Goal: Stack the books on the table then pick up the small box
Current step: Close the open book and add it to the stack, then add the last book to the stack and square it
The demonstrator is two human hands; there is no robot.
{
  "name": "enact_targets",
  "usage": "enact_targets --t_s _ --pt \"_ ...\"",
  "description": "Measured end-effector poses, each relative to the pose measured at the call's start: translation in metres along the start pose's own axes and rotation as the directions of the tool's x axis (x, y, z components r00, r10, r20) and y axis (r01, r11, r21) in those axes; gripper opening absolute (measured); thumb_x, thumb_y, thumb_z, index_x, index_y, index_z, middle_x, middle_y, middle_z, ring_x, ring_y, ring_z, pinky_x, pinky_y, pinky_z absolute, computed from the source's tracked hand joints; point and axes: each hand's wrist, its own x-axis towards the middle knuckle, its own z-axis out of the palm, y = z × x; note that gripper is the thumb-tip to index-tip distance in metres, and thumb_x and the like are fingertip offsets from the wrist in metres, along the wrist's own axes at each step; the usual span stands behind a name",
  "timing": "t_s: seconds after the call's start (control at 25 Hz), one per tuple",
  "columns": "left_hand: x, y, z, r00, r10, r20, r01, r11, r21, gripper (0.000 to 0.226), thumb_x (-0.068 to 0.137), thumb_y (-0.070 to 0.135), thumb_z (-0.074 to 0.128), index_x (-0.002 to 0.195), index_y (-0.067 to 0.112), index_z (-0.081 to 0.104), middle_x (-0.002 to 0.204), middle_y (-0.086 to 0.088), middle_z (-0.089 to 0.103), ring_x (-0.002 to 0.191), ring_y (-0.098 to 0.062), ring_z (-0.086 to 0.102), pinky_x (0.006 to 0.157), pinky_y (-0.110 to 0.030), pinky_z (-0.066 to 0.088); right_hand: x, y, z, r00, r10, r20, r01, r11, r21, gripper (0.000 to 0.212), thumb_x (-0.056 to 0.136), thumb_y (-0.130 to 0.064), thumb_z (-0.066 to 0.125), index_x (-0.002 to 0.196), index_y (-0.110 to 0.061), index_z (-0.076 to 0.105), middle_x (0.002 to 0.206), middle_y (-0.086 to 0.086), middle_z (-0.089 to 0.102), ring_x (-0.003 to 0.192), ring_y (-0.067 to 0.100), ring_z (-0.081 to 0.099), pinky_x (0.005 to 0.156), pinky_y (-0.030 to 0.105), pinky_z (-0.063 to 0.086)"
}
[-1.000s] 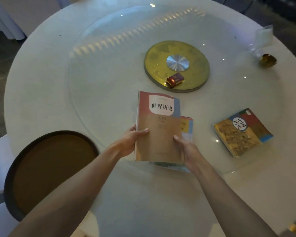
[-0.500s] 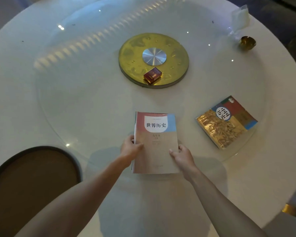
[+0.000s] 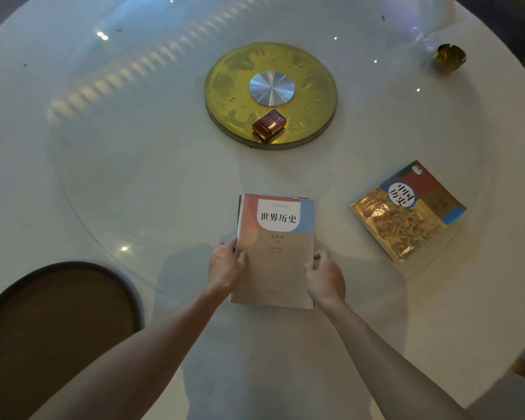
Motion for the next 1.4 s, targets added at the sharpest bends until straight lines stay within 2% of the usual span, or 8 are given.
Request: enact_targets --t_s 0.32,0.52,0.72,0.8,0.92,1.08,1.28,1.4 --pt "0.001 -0.005 0.001 1.000 0.017 0.011 -0.016 1.000 -0.013 0.026 0.090 0.030 0.054 0.114 0.029 0.064 0.100 -0.006 0.067 0.093 -0.024 0.067 0.079 -0.044 0.059 0.006 0.003 0.005 0.999 0.016 -0.028 -0.015 0.999 0.028 0.028 0.098 -0.022 0.060 0.125 -0.016 0.063 0.120 0.012 0.063 0.107 0.032 0.064 0.090 0.040 0.052" --pt "-0.001 0.002 -0.004 0.999 -0.037 -0.016 0.037 0.999 -0.037 0.030 0.088 0.018 0.058 0.114 0.017 0.072 0.104 -0.006 0.076 0.091 -0.022 0.071 0.073 -0.030 0.053 0.012 0.003 -0.001 0.998 0.008 0.064 -0.014 0.996 0.087 0.030 0.097 -0.020 0.059 0.125 -0.012 0.067 0.120 0.007 0.073 0.106 0.027 0.068 0.091 0.040 0.056" --pt "-0.001 0.050 0.002 0.973 0.165 -0.160 -0.159 0.986 0.049 0.056 0.088 0.023 0.063 0.142 0.017 0.051 0.121 -0.010 0.053 0.115 -0.025 0.051 0.103 -0.040 0.045 0.024 0.011 -0.035 0.993 0.067 0.092 -0.091 0.953 0.288 0.038 0.089 -0.030 0.062 0.122 -0.013 0.070 0.108 0.005 0.072 0.103 0.027 0.068 0.094 0.043 0.057" --pt "0.007 0.082 0.012 0.968 0.235 -0.089 -0.234 0.972 0.017 0.047 0.088 0.023 0.065 0.135 0.018 0.059 0.125 -0.010 0.055 0.118 -0.025 0.054 0.104 -0.036 0.044 0.037 0.026 -0.053 0.995 0.094 0.040 -0.102 0.918 0.383 0.035 0.079 -0.033 0.059 0.107 -0.016 0.070 0.091 0.001 0.069 0.089 0.027 0.068 0.085 0.047 0.059" --pt "0.019 0.131 0.035 0.957 0.281 0.066 -0.282 0.960 -0.001 0.039 0.089 0.022 0.067 0.128 0.018 0.066 0.124 -0.010 0.059 0.117 -0.026 0.058 0.100 -0.029 0.041 0.058 0.051 -0.088 0.984 0.176 -0.039 -0.138 0.872 0.469 0.022 0.081 -0.031 0.061 0.100 -0.021 0.065 0.095 0.006 0.072 0.096 0.032 0.072 0.089 0.053 0.060" --pt "0.032 0.191 0.079 0.952 0.252 0.176 -0.256 0.967 0.001 0.041 0.088 0.025 0.066 0.129 0.018 0.066 0.124 -0.009 0.064 0.117 -0.024 0.061 0.102 -0.035 0.047 0.080 0.083 -0.134 0.941 0.298 -0.163 -0.172 0.831 0.529 0.028 0.089 -0.023 0.066 0.115 -0.014 0.065 0.100 0.005 0.068 0.097 0.030 0.068 0.091 0.046 0.057" --pt "0.035 0.243 0.128 0.942 0.275 0.192 -0.283 0.959 0.018 0.052 0.093 0.025 0.063 0.143 0.015 0.051 0.142 -0.009 0.051 0.132 -0.025 0.049 0.106 -0.033 0.037 0.105 0.123 -0.160 0.906 0.366 -0.211 -0.216 0.831 0.512 0.032 0.087 -0.021 0.066 0.114 -0.005 0.065 0.101 0.005 0.061 0.097 0.030 0.063 0.076 0.034 0.048" --pt "0.042 0.263 0.145 0.947 0.277 0.161 -0.284 0.959 0.020 0.063 0.092 0.029 0.066 0.149 0.016 0.043 0.147 -0.011 0.049 0.136 -0.027 0.046 0.111 -0.038 0.036 0.113 0.134 -0.169 0.911 0.385 -0.149 -0.241 0.788 0.567 0.020 0.085 -0.026 0.067 0.101 -0.016 0.059 0.091 -0.001 0.053 0.088 0.022 0.052 0.074 0.031 0.040"
